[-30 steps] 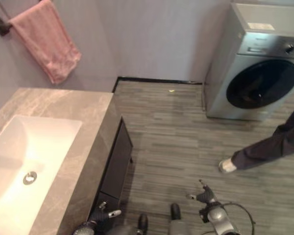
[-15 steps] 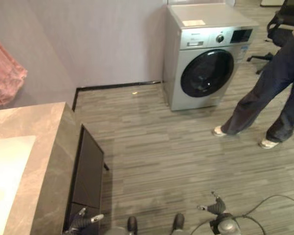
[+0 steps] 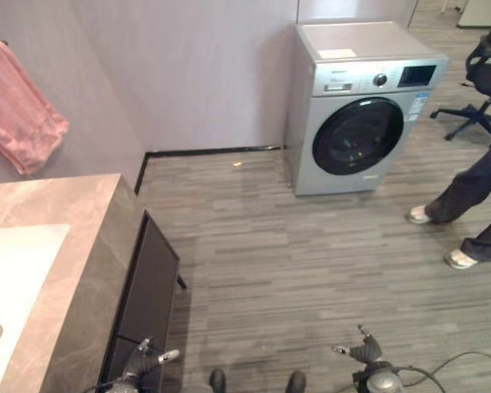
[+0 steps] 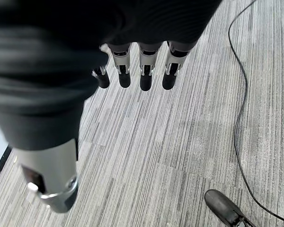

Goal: Put brush and paste in cup on sink, flatten towel.

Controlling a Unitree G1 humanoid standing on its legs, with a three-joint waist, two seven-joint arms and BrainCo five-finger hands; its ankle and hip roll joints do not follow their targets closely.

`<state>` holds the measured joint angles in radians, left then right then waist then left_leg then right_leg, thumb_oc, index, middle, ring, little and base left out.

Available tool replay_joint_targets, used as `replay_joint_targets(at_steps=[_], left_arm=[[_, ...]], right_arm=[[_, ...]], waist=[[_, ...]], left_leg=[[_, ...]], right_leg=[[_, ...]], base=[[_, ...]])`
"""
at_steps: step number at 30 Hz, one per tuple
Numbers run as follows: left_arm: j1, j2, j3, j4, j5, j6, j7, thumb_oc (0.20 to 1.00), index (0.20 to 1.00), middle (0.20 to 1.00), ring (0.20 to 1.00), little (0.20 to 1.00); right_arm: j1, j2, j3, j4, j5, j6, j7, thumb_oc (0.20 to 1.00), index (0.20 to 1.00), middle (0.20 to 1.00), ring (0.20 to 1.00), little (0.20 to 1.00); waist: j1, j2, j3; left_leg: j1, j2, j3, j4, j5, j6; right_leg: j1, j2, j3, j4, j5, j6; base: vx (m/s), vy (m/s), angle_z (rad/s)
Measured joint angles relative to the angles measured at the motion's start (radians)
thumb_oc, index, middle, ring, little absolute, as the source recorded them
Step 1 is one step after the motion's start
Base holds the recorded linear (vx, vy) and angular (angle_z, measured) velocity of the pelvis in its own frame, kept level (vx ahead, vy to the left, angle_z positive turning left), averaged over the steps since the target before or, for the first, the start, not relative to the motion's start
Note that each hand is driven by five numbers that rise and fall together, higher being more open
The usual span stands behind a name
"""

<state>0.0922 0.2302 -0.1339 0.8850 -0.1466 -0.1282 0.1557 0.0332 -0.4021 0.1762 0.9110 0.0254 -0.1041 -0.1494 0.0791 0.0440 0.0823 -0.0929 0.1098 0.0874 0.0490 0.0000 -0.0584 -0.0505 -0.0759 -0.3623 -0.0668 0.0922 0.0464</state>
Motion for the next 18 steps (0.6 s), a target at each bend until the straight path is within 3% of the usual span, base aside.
replay_joint_targets(at_steps=[2, 6, 12, 18], left_arm=[[-0.01, 0.0, 0.001, 0.01, 0.0, 0.0, 0.017, 1.0, 1.0, 1.0, 1.0, 1.0], [-0.036, 0.001, -0.009, 0.021, 0.0, -0.003, 0.035, 1.0, 1.0, 1.0, 1.0, 1.0], [-0.059, 0.032, -0.019, 0.039, 0.0, -0.004, 0.036, 1.0, 1.0, 1.0, 1.0, 1.0], [-0.048, 0.05, -0.039, 0.04, 0.0, -0.003, 0.036, 1.0, 1.0, 1.0, 1.0, 1.0]], right_arm=[[0.004, 0.001, 0.0, -0.002, 0.001, 0.0, 0.0, 1.0, 1.0, 1.0, 1.0, 1.0], [-0.022, 0.035, 0.004, 0.021, 0.025, -0.001, -0.04, 1.0, 1.0, 1.0, 1.0, 1.0], [-0.059, 0.081, 0.004, 0.021, 0.05, -0.003, -0.042, 1.0, 1.0, 1.0, 1.0, 1.0], [-0.057, 0.09, 0.004, 0.016, 0.05, -0.003, -0.042, 1.0, 1.0, 1.0, 1.0, 1.0]], waist=[[-0.01, -0.013, -0.035], [-0.001, -0.017, -0.012], [0.02, -0.066, 0.038], [0.024, -0.075, 0.042]], left_leg=[[0.038, 0.003, 0.004, -0.023, -0.001, 0.002], [0.002, 0.004, -0.025, 0.055, -0.019, -0.004], [-0.04, -0.026, -0.03, 0.105, -0.05, 0.001], [-0.054, -0.04, -0.032, 0.119, -0.053, 0.008]], right_leg=[[0.034, 0.007, 0.002, -0.018, -0.005, 0.0], [0.002, -0.004, -0.001, 0.074, -0.046, 0.002], [-0.12, -0.078, 0.02, 0.298, -0.145, 0.004], [-0.139, -0.097, 0.023, 0.327, -0.154, 0.009]], base=[[0.06, -0.04, -0.03], [0.04, -0.016, 0.06], [0.03, -0.004, 0.02], [0.04, 0.005, 0.02]])
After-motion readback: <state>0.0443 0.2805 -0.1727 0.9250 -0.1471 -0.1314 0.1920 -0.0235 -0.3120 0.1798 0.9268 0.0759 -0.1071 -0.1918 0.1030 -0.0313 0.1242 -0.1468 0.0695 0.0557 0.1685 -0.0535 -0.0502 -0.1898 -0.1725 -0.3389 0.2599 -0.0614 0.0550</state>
